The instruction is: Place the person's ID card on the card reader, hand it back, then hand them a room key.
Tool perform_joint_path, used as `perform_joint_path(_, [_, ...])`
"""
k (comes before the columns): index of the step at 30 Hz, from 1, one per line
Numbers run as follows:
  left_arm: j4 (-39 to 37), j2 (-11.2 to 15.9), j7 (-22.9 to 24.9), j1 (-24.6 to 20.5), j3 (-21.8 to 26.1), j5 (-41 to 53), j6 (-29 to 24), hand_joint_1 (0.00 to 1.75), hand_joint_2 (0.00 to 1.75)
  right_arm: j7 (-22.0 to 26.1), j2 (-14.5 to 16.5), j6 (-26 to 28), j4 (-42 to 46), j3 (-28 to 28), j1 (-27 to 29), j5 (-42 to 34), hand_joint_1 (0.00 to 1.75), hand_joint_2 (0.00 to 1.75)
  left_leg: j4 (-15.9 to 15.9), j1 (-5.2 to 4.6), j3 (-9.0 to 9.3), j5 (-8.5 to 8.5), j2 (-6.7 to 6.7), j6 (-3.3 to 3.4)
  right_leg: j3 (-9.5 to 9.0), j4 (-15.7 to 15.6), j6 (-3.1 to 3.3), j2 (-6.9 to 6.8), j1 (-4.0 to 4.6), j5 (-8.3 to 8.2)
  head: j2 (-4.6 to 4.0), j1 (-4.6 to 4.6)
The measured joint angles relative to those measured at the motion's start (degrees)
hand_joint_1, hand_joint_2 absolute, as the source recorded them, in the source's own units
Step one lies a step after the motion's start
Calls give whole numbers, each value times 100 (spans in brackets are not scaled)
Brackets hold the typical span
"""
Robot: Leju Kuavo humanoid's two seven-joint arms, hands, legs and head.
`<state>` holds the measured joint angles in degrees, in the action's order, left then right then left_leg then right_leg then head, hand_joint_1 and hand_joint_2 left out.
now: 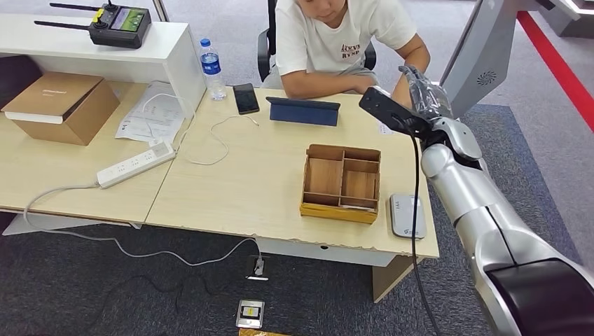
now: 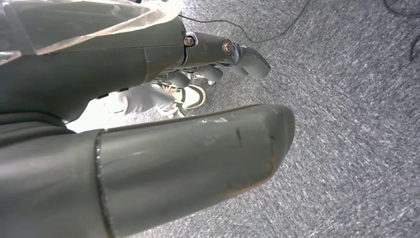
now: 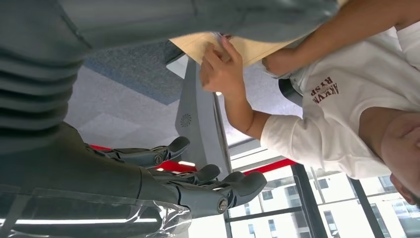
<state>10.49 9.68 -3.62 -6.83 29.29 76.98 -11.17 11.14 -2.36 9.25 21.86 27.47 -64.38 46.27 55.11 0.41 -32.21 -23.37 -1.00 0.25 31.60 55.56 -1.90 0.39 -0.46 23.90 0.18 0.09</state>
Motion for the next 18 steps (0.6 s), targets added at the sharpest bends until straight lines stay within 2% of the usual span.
perform_joint_path(6, [-1,-1,61,1,0,-53,0,0,0,253,13,-71,3,-59,-44,-346,0,0,0,0,0,0,0,0,0,0,0,0,0,0,0,1])
perform_joint_path(9, [-2,-4,125,1,0,-101,4,0,0,431,35,-530,88,-190,-20,-837,0,0,0,0,2,0,0,0,-1,0,0,0,0,0,0,1])
perform_joint_path(13, [-2,-17,194,1,2,-151,16,0,0,444,1,-1453,494,-280,299,-1522,0,175,0,1,5,0,1,0,-2,-1,0,0,1,0,1,1])
perform_joint_path(18, [-2,-31,220,6,8,-202,18,0,0,106,-221,-2149,1333,-301,1038,-2302,0,175,1,3,9,-2,1,1,-6,-6,0,-1,1,2,1,1])
